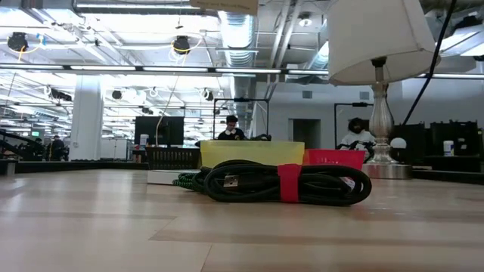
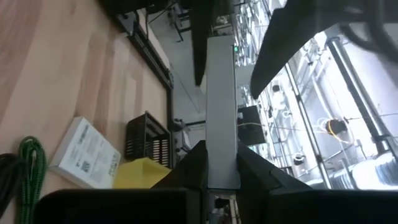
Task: Pick and place items into bin
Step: Put the bottom card reader box into the black bin
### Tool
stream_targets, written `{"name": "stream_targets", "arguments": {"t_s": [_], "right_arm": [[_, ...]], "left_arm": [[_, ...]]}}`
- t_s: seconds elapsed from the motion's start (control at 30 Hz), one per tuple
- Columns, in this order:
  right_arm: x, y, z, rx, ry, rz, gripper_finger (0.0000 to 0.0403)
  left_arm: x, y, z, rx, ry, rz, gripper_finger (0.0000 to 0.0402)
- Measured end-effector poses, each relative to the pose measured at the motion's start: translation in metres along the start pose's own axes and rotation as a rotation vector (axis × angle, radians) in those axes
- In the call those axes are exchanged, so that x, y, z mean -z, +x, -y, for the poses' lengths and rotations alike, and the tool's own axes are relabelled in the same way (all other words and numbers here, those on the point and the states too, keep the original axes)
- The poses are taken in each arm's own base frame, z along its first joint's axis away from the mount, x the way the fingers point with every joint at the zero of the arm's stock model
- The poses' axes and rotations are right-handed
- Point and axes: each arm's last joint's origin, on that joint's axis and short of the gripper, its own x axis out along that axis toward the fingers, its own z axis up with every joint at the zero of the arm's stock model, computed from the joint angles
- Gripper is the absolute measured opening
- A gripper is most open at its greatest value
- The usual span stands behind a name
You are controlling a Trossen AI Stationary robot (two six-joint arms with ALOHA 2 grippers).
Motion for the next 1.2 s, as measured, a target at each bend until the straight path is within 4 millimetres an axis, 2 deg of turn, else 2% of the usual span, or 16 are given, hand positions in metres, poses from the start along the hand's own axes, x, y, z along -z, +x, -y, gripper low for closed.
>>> {"name": "stream_targets", "arguments": {"t_s": [0.23, 0.47, 0.57, 0.77, 0.8, 1.0, 1.2], "right_arm": [[-0.006, 0.002, 0.011, -0.004, 0.004, 0.005, 0.0042], [-0.006, 0.004, 0.012, -0.004, 0.005, 0.002, 0.0042], [-0.006, 0.004, 0.012, -0.003, 0.007, 0.001, 0.0043], [-0.007, 0.004, 0.015, -0.003, 0.039, 0.004, 0.0042], [-0.007, 0.004, 0.015, -0.003, 0.039, 0.004, 0.0043], [-0.006, 0.004, 0.014, 0.004, 0.079, -0.002, 0.0060], [-0.006, -0.003, 0.013, 0.030, 0.033, -0.012, 0.0083]], "left_arm": [[-0.006, 0.000, 0.001, 0.003, 0.008, 0.031, 0.0210], [-0.008, 0.008, -0.003, -0.001, 0.002, 0.023, 0.0197], [-0.008, 0.011, -0.005, 0.003, -0.002, 0.014, 0.0160], [-0.007, 0.013, -0.005, 0.010, 0.019, 0.005, 0.0036], [-0.007, 0.013, -0.005, 0.011, 0.020, 0.005, 0.0030], [-0.008, 0.013, -0.005, 0.013, -0.006, 0.007, 0.0031], [-0.006, 0.013, -0.006, 0.010, -0.028, 0.001, 0.0031]]}}
